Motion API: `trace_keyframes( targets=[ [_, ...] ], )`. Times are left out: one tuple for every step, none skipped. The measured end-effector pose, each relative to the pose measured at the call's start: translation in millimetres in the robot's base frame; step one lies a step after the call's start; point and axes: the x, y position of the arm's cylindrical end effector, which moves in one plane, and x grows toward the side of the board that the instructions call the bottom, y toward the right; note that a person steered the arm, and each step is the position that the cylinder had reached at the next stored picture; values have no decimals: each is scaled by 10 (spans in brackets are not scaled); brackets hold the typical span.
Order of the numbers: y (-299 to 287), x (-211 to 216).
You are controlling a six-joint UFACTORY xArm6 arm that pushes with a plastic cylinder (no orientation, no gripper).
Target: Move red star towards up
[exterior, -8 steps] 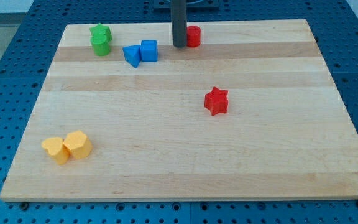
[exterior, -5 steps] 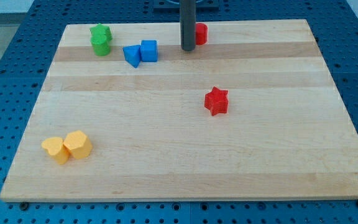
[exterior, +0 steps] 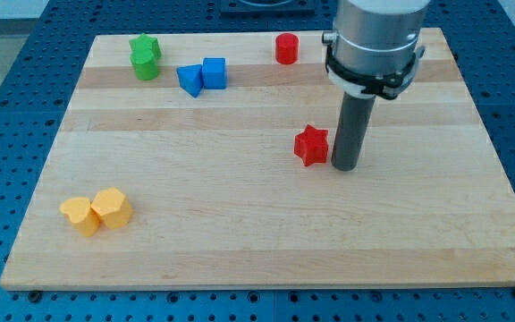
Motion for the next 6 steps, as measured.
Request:
trace_keyframes(
  targets=[
    [-174, 3],
    [-314, -51],
    [-353, -149],
    [-353, -281],
    [-367, -412],
    [-450, -549]
  ],
)
